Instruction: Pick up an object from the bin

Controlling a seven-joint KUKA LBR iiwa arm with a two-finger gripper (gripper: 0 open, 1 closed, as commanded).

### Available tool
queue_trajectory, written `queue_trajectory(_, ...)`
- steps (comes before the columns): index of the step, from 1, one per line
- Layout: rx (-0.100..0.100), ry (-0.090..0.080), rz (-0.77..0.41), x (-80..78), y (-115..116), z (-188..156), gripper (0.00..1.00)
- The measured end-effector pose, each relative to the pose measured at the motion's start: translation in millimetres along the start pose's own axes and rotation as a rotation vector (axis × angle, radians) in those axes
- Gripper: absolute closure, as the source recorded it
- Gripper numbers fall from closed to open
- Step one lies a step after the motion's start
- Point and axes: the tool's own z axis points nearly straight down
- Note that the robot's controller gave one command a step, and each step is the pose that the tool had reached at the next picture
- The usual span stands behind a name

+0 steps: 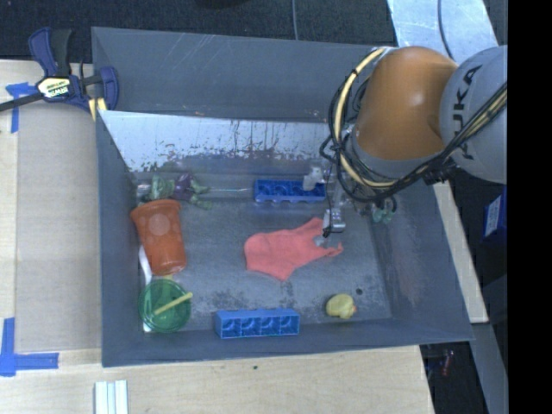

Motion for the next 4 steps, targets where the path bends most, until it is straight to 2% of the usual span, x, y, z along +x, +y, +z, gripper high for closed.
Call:
queue_trajectory(1,-0.001,-0.002,0.090,34.6,3,70,0.00)
queue_trajectory(2,-0.001,-0.016,0.233,19.8,1,98,1.00)
queue_trajectory(3,-0.001,-0.016,0.233,19.8,1,98,1.00)
queue_trajectory(4,0.003,-0.021,-0.281,3.8,-26,101,0.00)
